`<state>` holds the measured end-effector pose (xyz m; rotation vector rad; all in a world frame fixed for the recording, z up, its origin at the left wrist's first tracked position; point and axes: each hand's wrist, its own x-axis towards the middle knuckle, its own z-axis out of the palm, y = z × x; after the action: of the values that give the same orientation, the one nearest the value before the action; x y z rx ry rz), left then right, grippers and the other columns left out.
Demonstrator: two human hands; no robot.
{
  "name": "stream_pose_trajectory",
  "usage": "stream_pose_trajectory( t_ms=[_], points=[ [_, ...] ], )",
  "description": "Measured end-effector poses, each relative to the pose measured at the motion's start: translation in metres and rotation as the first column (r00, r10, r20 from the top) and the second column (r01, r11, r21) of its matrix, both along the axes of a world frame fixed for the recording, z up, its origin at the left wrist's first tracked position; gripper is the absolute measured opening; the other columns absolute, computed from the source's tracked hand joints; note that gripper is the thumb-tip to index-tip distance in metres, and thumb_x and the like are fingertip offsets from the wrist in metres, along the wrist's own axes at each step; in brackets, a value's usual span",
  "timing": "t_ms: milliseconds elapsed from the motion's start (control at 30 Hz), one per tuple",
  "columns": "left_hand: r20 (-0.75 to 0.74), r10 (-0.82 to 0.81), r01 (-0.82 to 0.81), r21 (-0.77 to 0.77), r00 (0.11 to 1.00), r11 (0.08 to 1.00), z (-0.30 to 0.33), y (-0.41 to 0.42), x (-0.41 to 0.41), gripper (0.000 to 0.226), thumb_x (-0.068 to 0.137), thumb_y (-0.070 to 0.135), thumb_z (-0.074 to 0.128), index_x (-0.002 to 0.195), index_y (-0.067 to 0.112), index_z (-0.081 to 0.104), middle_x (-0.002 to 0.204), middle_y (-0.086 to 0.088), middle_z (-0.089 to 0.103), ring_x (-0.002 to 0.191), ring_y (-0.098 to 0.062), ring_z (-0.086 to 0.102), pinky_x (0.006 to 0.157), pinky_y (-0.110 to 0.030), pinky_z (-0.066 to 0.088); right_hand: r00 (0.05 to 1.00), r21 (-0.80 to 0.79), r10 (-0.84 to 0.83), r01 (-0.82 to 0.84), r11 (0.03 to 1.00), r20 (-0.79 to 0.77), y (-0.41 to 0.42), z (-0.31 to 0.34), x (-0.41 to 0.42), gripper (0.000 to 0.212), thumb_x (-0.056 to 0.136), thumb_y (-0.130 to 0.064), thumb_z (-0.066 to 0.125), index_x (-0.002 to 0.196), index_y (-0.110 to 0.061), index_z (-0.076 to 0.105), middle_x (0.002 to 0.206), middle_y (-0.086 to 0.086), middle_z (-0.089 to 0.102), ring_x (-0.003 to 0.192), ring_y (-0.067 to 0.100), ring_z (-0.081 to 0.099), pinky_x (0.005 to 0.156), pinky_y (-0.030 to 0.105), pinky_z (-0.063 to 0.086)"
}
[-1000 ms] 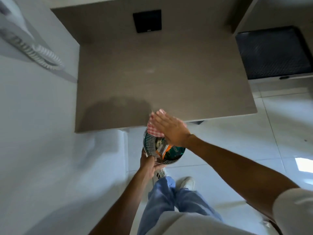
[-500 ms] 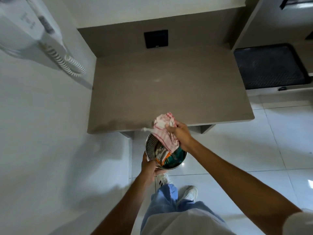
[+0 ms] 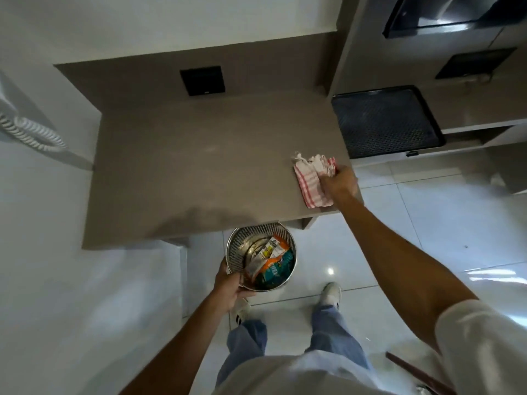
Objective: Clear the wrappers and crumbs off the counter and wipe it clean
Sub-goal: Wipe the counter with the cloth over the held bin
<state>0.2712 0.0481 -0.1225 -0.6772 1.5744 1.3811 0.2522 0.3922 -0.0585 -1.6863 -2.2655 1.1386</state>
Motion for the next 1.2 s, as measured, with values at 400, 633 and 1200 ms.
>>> stream_pose_trajectory(
  t_ms=[400, 633, 1200],
  points=[
    [0.076, 0.112, -0.106, -0.08, 0.991, 0.991, -0.077, 0.097, 0.062, 0.05, 0.103, 0.002, 0.057, 0.135, 0.038, 0.045, 0.131, -0.019, 0.068, 0.106, -0.041, 0.073, 0.073, -0.055, 0.066, 0.804, -0.192, 0.594, -0.583, 0.789, -0.002, -0.06, -0.154, 0.152, 0.066, 0.088, -0.018, 0.065, 0.147, -0.02, 0.036, 0.147, 0.008, 0.047, 0.132, 0.028, 0.048, 0.109, 0.051, 0.049],
    [0.038, -0.034, 0.036, -0.051, 0.999, 0.998, -0.238, 0.173, 0.036, 0.065, 0.099, -0.003, 0.06, 0.148, 0.034, 0.042, 0.137, -0.017, 0.064, 0.115, -0.047, 0.07, 0.089, -0.066, 0.062, 0.932, -0.504, 0.347, -0.25, 0.827, 0.107, 0.009, -0.326, 0.124, 0.045, 0.097, -0.013, 0.054, 0.14, -0.017, 0.041, 0.128, 0.016, 0.064, 0.114, 0.036, 0.066, 0.087, 0.054, 0.062],
    [-0.469, -0.337, 0.088, -0.476, 0.816, 0.875, -0.282, 0.204, 0.074, 0.057, 0.098, 0.0, 0.06, 0.153, 0.008, 0.048, 0.156, -0.016, 0.054, 0.145, -0.036, 0.051, 0.122, -0.045, 0.044, 0.892, -0.106, 0.45, -0.452, 0.886, -0.043, 0.007, -0.364, 0.149, 0.045, 0.095, -0.015, 0.058, 0.139, -0.017, 0.048, 0.138, 0.008, 0.059, 0.125, 0.027, 0.057, 0.094, 0.033, 0.052]
  ],
)
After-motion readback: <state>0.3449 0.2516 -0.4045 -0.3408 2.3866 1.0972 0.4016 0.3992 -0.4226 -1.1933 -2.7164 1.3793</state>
